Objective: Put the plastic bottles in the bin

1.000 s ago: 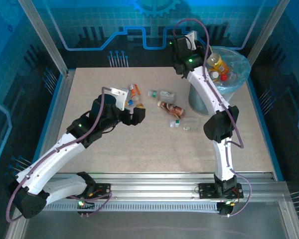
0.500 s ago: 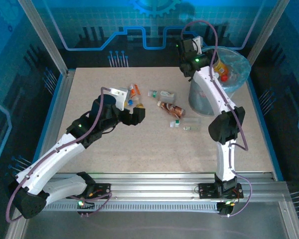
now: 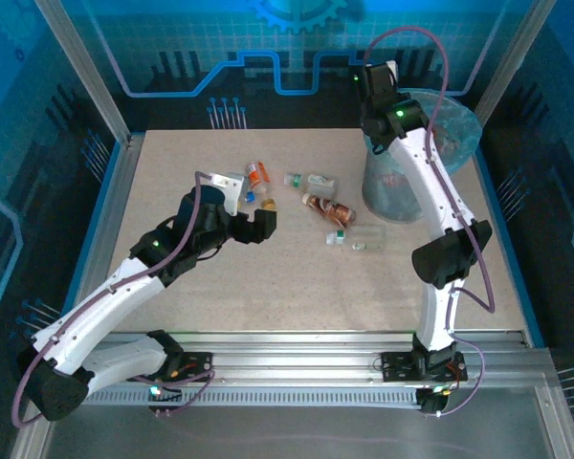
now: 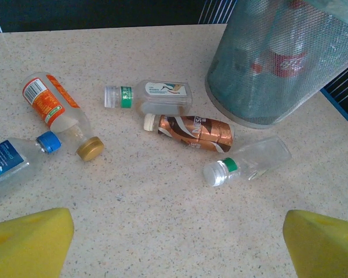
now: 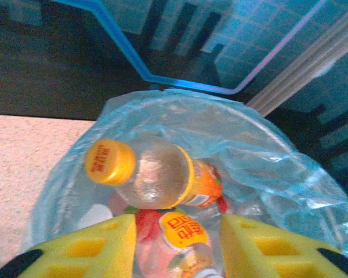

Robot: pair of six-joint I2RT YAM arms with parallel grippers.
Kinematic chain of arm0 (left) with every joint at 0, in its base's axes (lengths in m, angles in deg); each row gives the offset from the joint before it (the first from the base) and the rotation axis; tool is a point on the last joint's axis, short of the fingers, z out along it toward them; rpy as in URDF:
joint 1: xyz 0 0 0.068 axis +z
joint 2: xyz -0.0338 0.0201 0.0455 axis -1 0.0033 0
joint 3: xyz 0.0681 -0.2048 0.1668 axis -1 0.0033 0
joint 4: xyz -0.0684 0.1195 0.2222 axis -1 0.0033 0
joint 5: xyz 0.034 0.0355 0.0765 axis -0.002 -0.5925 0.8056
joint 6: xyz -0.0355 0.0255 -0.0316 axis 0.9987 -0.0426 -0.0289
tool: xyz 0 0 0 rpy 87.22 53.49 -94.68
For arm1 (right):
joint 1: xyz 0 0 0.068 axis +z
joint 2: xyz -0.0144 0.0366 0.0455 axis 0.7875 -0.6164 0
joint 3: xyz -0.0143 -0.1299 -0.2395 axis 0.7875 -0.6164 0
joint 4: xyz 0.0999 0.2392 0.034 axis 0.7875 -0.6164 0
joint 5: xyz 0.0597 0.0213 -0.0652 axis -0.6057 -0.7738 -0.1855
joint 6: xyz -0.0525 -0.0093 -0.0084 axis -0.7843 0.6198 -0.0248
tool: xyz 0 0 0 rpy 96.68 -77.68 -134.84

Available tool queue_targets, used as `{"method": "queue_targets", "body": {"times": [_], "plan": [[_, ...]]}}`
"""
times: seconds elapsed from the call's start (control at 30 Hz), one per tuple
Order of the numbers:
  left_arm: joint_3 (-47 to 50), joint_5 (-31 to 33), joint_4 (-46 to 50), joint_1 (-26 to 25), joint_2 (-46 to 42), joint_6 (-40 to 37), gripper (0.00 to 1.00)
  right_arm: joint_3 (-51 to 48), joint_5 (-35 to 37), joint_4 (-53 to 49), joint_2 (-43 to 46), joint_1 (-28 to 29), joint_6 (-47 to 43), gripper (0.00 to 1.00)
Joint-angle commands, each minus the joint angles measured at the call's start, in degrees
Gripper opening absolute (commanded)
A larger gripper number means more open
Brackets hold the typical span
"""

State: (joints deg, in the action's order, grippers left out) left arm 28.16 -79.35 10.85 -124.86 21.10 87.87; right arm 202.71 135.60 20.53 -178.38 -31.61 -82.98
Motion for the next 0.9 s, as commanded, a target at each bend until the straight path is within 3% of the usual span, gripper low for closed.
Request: {"method": "queue_targets", "body": {"times": [0.0,0.2,0.43,0.87], "plan": [[-1.2,0.9,1.2,0.0,-0.9,1.0,0.94,0.0,-6.9,-0.8,-0.7,-2.0,3.3,0.40],[-0.8,1.6,1.4,0.1,-0.9,1.4,0.94,1.7,-18.6,-1.4,-4.6,-6.4,7.3,0.40],[-0.4,2.6,1.3,0.1,-1.1,1.7,0.94,1.7,-23.6,-1.7,-6.8,-9.3,10.5,0.40],[-2.5,2.4,0.3,0.1,0.9,0.9,0.94,2.4,-24.1,-2.4,-2.6,-9.5,12.1,0.44]]}}
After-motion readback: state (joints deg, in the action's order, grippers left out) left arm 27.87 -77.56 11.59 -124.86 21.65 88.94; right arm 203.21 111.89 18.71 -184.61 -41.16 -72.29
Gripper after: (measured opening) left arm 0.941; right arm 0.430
